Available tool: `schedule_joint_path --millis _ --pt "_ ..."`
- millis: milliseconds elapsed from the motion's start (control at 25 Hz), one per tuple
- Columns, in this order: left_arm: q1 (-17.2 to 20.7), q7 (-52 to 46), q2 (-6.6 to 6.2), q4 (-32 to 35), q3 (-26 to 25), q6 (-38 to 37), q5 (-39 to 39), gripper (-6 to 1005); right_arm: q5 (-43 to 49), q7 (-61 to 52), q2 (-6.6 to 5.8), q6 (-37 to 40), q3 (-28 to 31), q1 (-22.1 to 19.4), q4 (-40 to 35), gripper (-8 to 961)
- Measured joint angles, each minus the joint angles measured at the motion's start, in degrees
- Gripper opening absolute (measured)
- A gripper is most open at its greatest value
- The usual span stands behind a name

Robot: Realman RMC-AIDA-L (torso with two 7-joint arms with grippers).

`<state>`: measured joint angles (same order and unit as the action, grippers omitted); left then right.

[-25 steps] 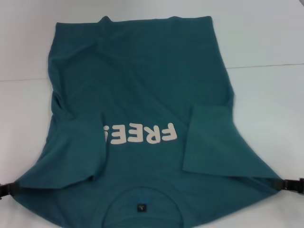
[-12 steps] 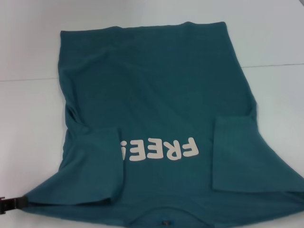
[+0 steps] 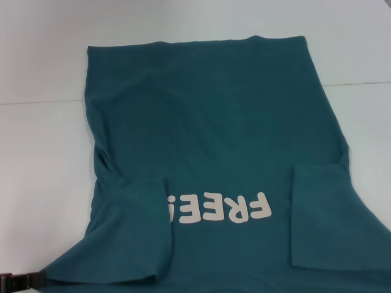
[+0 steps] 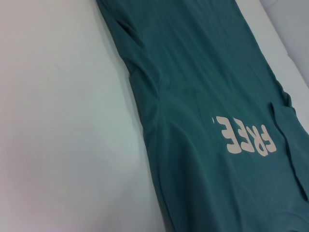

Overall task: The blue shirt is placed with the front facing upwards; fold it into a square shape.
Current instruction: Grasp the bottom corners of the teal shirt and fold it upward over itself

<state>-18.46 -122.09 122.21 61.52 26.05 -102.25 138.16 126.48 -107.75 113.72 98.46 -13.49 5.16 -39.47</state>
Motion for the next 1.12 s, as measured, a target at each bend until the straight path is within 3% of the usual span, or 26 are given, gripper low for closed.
schedule_joint_path --millis 480,680,920,1120 --pt "-2.28 1.33 0.07 -2.75 0.14 0.72 -0.74 -1 -0.35 1.02 -0.07 0.22 2.52 1.90 0.00 0" --pt "-6.24 1.56 -0.52 -6.33 0.03 3.31 -1.76 -2 -0.24 0.72 -0.98 -1.30 3.00 5.88 0.09 0" --pt "-14.64 1.51 -2.59 -14.53 0.16 10.61 -3.76 -2 -0.05 0.42 -2.32 -5.76 2.56 12.35 0.67 0" --pt "-21.31 1.16 -2.99 -19.75 0.30 19.20 -3.78 -2 0.48 -0.67 -2.59 -10.94 1.49 18.88 0.83 0"
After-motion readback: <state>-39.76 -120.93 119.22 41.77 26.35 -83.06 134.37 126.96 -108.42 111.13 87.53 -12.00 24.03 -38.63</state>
